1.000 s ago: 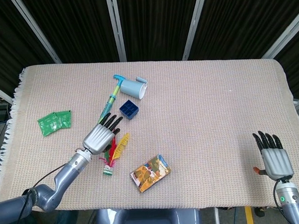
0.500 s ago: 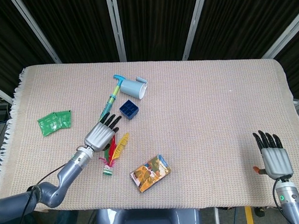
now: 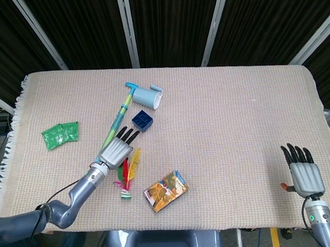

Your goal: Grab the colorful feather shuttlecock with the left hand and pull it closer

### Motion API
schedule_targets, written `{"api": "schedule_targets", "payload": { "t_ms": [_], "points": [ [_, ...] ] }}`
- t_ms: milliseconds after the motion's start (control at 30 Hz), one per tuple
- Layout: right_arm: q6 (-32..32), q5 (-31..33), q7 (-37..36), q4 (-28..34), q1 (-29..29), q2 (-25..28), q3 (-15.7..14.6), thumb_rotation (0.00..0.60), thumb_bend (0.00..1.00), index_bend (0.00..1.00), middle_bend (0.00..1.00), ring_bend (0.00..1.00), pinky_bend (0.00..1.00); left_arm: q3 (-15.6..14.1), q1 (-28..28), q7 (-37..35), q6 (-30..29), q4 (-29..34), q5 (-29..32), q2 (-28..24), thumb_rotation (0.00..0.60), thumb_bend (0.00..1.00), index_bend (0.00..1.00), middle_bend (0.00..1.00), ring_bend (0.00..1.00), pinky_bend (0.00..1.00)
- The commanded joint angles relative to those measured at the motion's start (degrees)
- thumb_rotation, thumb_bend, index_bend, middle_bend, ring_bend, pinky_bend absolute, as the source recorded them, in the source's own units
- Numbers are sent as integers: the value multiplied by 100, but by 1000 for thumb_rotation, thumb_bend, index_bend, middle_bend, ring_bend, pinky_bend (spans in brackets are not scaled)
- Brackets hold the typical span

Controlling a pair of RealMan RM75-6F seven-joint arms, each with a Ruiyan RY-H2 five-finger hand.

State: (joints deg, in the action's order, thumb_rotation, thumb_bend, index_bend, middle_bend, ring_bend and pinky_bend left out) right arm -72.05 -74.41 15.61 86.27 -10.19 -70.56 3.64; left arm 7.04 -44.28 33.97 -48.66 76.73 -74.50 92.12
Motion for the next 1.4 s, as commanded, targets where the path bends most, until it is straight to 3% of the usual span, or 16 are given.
{"api": "schedule_targets", "payload": {
  "t_ms": [33,467,733,933,1033,1200,1400],
  "points": [
    [-4,12,30,-8,-4,-13,5,600,44,0,0,0,0,-62,23,-181,-89,101,-120,-107,566,480,754,0,0,0],
    [-30,28,167,3,0,-86,-26,600,45,0,0,0,0,-345,239,-464,-662,1359,-755,-1035,565,499,780,0,0,0],
    [-103,-17,208,47,17,-87,-38,600,47,0,0,0,0,-697,321,-659,-812,2629,-1457,-1783,565,479,764,5,0,0],
    [-32,83,213,-27,12,-123,-29,600,47,0,0,0,0,-938,378,-648,-893,3055,-1936,-1995,565,445,749,16,0,0],
    [-18,119,222,-31,-3,-117,-3,600,48,0,0,0,0,-1053,431,-768,-955,3185,-2121,-2091,567,401,634,12,0,0],
    [1,183,224,-105,12,-148,-7,600,48,0,0,0,0,-1238,498,-1238,-1046,3336,-2388,-2331,567,284,272,0,0,0],
    [43,227,307,-135,-16,-182,0,600,47,0,0,0,0,-1318,714,-1404,-1561,3347,-2812,-2622,566,218,92,0,0,0]
  ]
}}
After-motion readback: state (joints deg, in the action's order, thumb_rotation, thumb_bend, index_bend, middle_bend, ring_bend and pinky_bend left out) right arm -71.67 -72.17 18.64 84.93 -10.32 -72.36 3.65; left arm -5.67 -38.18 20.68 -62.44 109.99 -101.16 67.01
